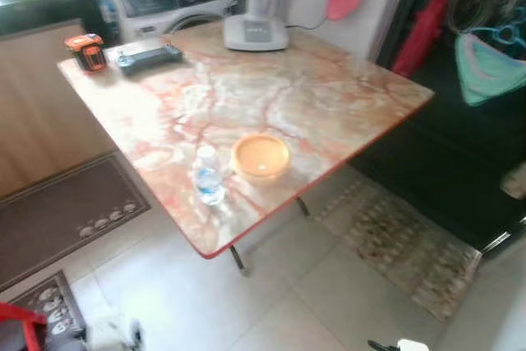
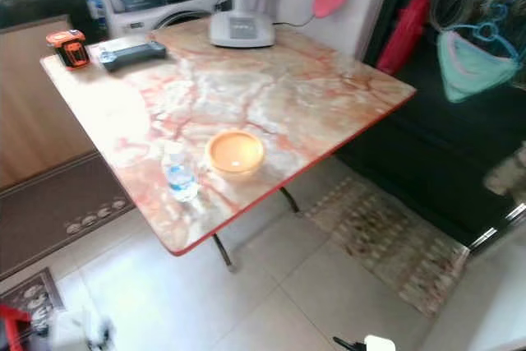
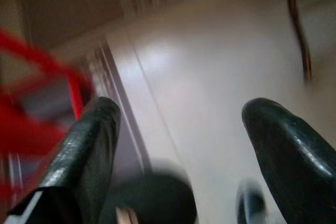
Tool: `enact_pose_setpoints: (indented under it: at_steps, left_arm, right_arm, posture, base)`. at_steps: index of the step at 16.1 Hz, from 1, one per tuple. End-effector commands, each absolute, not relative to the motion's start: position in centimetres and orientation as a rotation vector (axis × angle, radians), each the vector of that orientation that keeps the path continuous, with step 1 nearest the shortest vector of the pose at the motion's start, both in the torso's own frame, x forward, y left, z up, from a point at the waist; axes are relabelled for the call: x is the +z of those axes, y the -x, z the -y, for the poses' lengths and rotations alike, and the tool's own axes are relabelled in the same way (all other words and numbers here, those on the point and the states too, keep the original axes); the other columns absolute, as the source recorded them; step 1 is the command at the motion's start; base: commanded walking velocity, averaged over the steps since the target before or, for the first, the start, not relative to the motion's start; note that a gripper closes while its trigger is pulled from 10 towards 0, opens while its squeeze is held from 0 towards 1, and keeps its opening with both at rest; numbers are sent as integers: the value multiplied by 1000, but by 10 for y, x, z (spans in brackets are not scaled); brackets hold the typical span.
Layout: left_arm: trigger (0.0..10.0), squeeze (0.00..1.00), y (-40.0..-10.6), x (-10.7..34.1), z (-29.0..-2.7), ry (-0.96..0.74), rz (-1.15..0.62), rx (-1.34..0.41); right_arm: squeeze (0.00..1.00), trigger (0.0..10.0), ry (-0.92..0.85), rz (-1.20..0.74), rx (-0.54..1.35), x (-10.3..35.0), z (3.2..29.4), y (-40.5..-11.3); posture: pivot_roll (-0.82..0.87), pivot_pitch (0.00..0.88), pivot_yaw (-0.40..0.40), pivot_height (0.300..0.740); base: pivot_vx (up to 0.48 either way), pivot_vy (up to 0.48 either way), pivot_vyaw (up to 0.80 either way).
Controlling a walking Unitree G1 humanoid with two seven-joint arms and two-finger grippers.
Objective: Restocking fridge
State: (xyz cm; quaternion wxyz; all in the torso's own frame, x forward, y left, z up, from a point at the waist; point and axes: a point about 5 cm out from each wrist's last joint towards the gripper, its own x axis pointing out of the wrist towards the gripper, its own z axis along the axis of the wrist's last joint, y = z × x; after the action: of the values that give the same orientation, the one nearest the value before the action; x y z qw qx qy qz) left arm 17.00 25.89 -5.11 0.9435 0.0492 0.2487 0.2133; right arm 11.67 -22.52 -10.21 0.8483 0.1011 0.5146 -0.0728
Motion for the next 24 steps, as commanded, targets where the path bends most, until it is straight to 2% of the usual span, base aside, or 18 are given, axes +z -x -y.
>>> enact_pose_setpoints:
  at_steps: [1, 2, 5, 6, 7, 9, 11, 12, 14, 16, 17, 18, 21, 24]
  left_arm:
    - [10000, 0, -179, -26, -272, -145, -316, 478]
    - [10000, 0, -187, -1, -276, -192, -160, 528]
    - [10000, 0, -189, 25, -276, -186, -5, 583]
    - [10000, 0, -196, 54, -273, -206, 132, 556]
    - [10000, 0, -201, 67, -270, -208, 181, 530]
    - [10000, 0, -231, 130, -262, -246, 381, 419]
    - [10000, 0, -255, 169, -243, -230, 455, 315]
    - [10000, 0, -259, 178, -235, -197, 475, 278]
    - [10000, 0, -268, 204, -199, -110, 485, 89]
    - [10000, 0, -278, 213, -167, -115, 379, -121]
    - [10000, 0, -282, 219, -155, -82, 350, -173]
    - [10000, 0, -284, 226, -150, -2, 328, -185]
    - [10000, 0, -284, 240, -138, -25, 245, -264]
    - [10000, 0, -288, 241, -142, -17, 242, -212]
  right_arm:
    - [0, 10000, -193, -1077, -156, -101, 229, -118]
    - [0, 10000, -181, -1080, -150, -101, 230, -118]
    - [0, 10000, -173, -1075, -130, -100, 230, -119]
    - [0, 10000, -173, -1072, -127, -100, 231, -119]
    - [0, 10000, -177, -1070, -131, -100, 231, -119]
    - [0, 10000, -164, -1075, -126, -100, 232, -119]
    - [0, 10000, -161, -1072, -118, -100, 231, -119]
    - [0, 10000, -164, -1070, -122, -100, 231, -119]
    - [0, 10000, -164, -1071, -121, -100, 231, -118]
    - [0, 10000, -163, -1074, -124, -100, 230, -118]
    - [0, 10000, -164, -1075, -125, -100, 230, -118]
    - [0, 10000, -164, -1077, -124, -101, 230, -117]
    - [0, 10000, -167, -1077, -123, -101, 229, -118]
    - [0, 10000, -174, -1071, -120, -100, 228, -119]
  posture:
    - [74, 0, -65, 740]
    - [81, 0, -73, 740]
    - [87, 0, -78, 740]
    - [91, 0, -86, 740]
    - [97, 0, -88, 740]
    - [100, 0, -93, 740]
    - [96, 0, -87, 740]
    - [88, 0, -83, 740]
    - [78, 0, -71, 740]
    - [79, 0, -69, 740]
    - [77, 0, -69, 740]
    - [74, 0, -66, 740]
    - [80, 0, -68, 740]
    - [84, 0, -67, 740]
  base:
    - [0, 0, 0]
    - [0, 0, 0]
    - [0, 0, 0]
    - [0, 0, 0]
    - [0, 0, 0]
    - [0, 0, 0]
    - [0, 0, 0]
    - [0, 0, 0]
    - [0, 0, 0]
    - [0, 0, 0]
    - [0, 0, 0]
    - [0, 0, 0]
    - [0, 0, 0]
    - [0, 0, 0]
